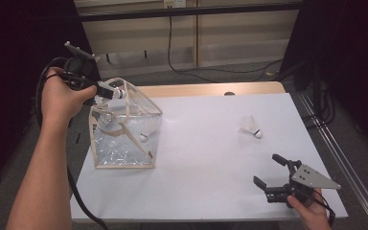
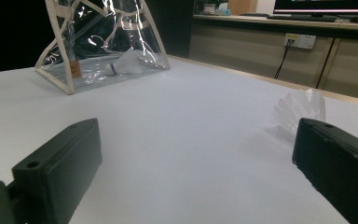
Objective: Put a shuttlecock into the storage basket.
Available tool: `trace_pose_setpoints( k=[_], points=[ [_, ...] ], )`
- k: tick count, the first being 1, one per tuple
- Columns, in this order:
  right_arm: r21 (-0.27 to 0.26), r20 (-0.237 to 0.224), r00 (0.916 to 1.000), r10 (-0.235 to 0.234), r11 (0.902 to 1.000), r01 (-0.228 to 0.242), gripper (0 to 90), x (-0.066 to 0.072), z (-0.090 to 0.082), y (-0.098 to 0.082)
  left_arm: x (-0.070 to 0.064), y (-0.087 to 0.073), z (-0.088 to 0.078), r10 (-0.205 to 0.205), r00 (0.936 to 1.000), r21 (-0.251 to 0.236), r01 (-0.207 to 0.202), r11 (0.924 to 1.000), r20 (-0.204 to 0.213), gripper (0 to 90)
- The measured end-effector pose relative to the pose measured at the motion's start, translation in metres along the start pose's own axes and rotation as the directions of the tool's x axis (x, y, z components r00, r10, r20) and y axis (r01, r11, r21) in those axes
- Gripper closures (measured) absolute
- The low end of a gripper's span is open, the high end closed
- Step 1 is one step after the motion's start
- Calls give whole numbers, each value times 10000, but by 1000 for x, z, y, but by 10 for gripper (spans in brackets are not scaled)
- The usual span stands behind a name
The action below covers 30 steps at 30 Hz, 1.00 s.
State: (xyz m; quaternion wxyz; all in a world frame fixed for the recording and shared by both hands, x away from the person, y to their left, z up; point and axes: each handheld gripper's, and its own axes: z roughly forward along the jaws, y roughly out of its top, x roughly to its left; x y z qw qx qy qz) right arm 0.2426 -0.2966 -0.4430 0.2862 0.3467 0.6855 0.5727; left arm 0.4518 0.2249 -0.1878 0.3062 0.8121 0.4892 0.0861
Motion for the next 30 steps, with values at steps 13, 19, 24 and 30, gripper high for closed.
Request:
trace_pose_setpoints(
  k=[13, 19, 24, 30],
  points=[
    [1, 2, 10000, -5, 10000, 5, 7, 0, 0, 0, 2, 0, -2, 60, 9996, 109, -57, 9999, -283, 898],
    [-10, -13, 10000, 3, 10000, -3, 7, 0, 0, 0, 4, -1, 1, 25, 9994, 213, -17, 9998, -352, 898],
    [-14, -6, 10000, -7, 10000, 7, 7, 0, 0, 0, 7, -2, 4, 21, 9988, 268, -8, 9996, -486, 898],
    [-22, -10, 10000, 3, 10000, -3, 7, 0, 0, 0, 10, -3, 7, -108, 9983, 272, 124, 9996, -575, 898]
  ],
)
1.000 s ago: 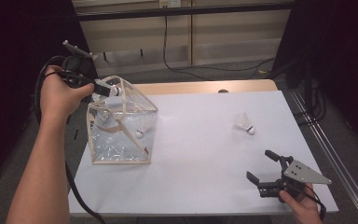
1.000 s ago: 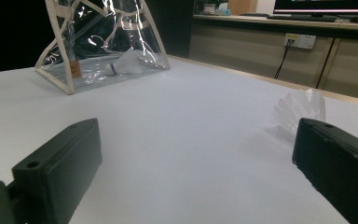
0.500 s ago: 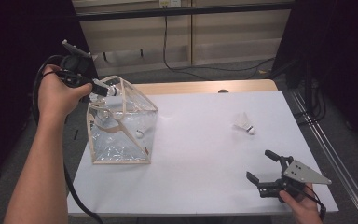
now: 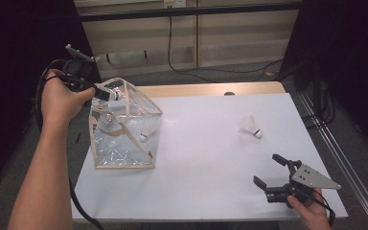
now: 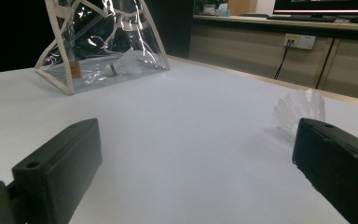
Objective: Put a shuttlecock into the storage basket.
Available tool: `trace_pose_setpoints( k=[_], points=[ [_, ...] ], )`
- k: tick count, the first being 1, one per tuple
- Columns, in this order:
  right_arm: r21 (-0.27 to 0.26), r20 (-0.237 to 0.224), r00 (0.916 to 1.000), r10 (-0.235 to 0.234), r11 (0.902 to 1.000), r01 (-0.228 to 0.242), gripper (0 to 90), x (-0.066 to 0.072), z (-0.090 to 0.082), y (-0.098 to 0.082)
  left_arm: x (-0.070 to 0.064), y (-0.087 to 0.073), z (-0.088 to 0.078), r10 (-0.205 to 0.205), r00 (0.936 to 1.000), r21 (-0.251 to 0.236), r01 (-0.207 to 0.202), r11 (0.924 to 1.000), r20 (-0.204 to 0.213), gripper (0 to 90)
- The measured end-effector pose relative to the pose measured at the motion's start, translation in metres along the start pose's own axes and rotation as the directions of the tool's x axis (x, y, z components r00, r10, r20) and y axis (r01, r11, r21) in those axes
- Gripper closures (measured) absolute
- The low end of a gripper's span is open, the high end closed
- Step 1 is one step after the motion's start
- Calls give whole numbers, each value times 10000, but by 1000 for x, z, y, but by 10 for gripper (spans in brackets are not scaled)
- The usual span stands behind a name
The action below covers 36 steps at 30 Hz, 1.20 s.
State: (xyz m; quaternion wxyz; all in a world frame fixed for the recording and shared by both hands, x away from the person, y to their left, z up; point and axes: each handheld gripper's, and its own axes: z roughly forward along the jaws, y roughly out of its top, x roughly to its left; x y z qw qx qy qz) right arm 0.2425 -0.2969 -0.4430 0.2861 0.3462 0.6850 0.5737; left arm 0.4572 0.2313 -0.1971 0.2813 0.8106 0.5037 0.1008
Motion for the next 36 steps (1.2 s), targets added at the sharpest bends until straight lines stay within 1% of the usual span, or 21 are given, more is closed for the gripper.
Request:
trace_pose_setpoints(
  k=[3, 5, 11, 14, 16, 19, 22, 26, 33, 36],
  points=[
    [-1, 2, 10000, -6, 10000, 6, 7, 0, 0, 0, 2, 0, 1, -4, 10000, 36, 5, 10000, -72, 898],
    [-11, 10, 10000, 27, 10000, -27, 7, 0, 0, 0, 3, -1, 3, -29, 9998, -3, 29, 10000, -189, 898],
    [-17, 6, 10000, 80, 10000, -80, 7, 1, 0, 0, 7, -2, 6, -150, 9994, 10, 150, 9999, -316, 898],
    [-13, 15, 10000, 74, 10000, -74, 7, 0, 0, 0, 8, -2, 8, -122, 9994, 95, 125, 9999, -329, 897],
    [-21, 15, 10000, 37, 10000, -37, 7, 0, 0, 0, 8, -2, 10, -146, 9991, 96, 149, 9998, -389, 898],
    [-2, 2, 10000, 8, 10000, -8, 7, 0, 0, 0, 7, -1, 13, -133, 9992, 98, 136, 9999, -370, 898],
    [-28, 26, 10000, 60, 10000, -60, 7, 0, 0, 0, 6, 1, 15, -55, 9989, 200, 64, 9998, -472, 897],
    [-10, 36, 10000, 71, 10000, -71, 7, 0, -1, 0, 5, 2, 17, -11, 9990, 219, 21, 9998, -447, 897],
    [-32, 17, 10000, 34, 10000, -34, 7, 0, -1, 0, 6, 3, 20, -62, 9984, 249, 76, 9997, -558, 898],
    [-24, 29, 10000, 14, 10000, -14, 7, -1, -1, 0, 7, 3, 21, -93, 9985, 248, 107, 9996, -542, 897]
  ],
)
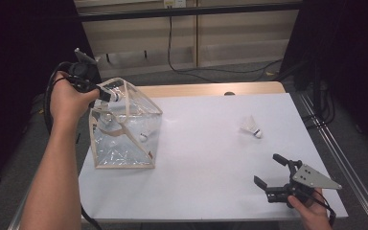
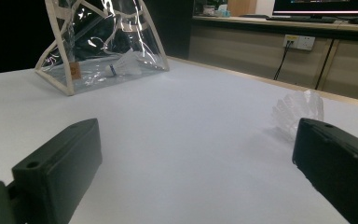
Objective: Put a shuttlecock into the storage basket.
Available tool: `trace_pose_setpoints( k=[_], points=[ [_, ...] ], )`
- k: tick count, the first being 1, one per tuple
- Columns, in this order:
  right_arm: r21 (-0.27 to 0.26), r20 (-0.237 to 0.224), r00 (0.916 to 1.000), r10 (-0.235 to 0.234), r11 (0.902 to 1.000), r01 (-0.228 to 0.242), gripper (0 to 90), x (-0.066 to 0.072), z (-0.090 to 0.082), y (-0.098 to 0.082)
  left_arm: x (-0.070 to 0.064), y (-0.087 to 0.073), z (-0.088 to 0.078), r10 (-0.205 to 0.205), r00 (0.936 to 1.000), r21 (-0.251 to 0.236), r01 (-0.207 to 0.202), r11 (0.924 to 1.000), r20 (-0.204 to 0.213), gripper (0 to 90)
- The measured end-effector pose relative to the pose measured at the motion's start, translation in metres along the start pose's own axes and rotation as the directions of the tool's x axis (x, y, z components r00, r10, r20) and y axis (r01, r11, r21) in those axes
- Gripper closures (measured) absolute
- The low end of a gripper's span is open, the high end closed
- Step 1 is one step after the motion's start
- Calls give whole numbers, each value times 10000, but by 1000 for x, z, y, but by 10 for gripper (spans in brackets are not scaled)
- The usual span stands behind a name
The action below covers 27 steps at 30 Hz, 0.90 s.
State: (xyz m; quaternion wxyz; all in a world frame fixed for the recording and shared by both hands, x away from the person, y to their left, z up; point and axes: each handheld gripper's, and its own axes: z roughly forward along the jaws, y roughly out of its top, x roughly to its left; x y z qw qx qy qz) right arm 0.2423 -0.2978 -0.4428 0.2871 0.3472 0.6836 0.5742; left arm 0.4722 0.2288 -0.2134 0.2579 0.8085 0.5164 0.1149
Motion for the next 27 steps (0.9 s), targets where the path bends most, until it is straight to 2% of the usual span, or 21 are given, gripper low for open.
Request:
trace_pose_setpoints(
  k=[13, 27],
  points=[
    [-13, -15, 10000, 11, 10000, -11, 7, 0, -1, 0, 6, -2, 4, -257, 9995, -105, 255, 9996, -168, 898],
    [-21, 7, 10000, 67, 10000, -67, 7, 0, -1, 0, 6, 1, 14, -277, 9990, -125, 273, 9995, -344, 896]
  ],
)
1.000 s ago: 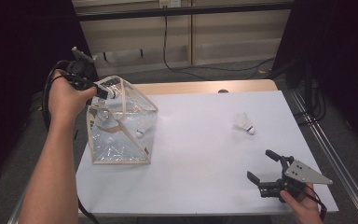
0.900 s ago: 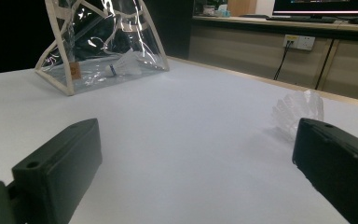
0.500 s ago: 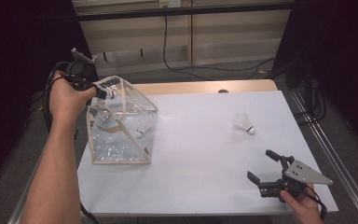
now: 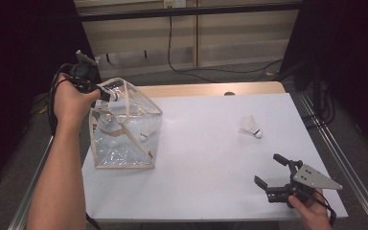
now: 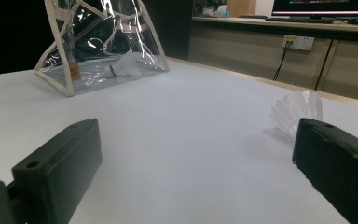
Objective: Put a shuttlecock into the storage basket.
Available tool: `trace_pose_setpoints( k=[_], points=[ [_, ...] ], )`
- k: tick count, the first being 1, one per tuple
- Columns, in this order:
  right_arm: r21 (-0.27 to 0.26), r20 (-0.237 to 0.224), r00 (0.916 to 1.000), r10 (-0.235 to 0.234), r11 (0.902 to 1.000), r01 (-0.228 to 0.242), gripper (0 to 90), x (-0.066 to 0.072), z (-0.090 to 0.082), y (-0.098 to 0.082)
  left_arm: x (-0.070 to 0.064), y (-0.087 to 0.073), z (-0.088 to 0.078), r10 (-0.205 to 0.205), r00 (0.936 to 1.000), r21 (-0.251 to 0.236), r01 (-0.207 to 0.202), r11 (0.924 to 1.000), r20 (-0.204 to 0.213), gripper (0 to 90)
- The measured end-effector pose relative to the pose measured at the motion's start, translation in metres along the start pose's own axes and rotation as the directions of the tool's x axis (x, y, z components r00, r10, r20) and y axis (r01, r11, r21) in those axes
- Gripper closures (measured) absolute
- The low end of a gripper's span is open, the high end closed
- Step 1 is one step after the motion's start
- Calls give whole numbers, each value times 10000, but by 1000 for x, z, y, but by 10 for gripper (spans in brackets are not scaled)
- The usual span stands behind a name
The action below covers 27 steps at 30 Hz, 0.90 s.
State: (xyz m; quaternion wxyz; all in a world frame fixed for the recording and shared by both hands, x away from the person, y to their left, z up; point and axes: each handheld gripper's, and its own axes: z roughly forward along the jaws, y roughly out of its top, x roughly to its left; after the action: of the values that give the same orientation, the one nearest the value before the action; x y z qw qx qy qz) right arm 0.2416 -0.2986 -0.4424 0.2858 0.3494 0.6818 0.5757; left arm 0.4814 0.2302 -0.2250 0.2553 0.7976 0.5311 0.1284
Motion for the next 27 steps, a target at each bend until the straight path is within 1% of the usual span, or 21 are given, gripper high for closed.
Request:
trace_pose_setpoints(
  k=[2, 5, 10, 17, 20, 27],
  points=[
    [4, 7, 10000, 3, 10000, -3, 7, 0, 0, 0, 0, 1, 1, 87, 10000, 115, -88, 9999, 35, 895],
    [-3, 2, 10000, -23, 10000, 23, 7, -1, 0, 0, 0, 1, 3, 47, 10000, 71, -47, 10000, -26, 895],
    [-25, 8, 10000, -19, 10000, 19, 7, -1, -1, 0, 0, 2, 7, 91, 9999, 148, -89, 9998, -96, 896],
    [-20, 10, 10000, -16, 10000, 16, 7, -1, -1, 0, 0, 4, 12, 99, 9999, 227, -97, 9997, -84, 893],
    [-23, 15, 10000, 13, 10000, -13, 7, -1, -1, 0, -1, 4, 14, 108, 9998, 185, -105, 9998, -157, 893],
    [-26, 13, 10000, 27, 10000, -27, 7, -1, -1, 0, 0, 5, 19, 159, 9997, 286, -154, 9995, -185, 892]
  ],
)
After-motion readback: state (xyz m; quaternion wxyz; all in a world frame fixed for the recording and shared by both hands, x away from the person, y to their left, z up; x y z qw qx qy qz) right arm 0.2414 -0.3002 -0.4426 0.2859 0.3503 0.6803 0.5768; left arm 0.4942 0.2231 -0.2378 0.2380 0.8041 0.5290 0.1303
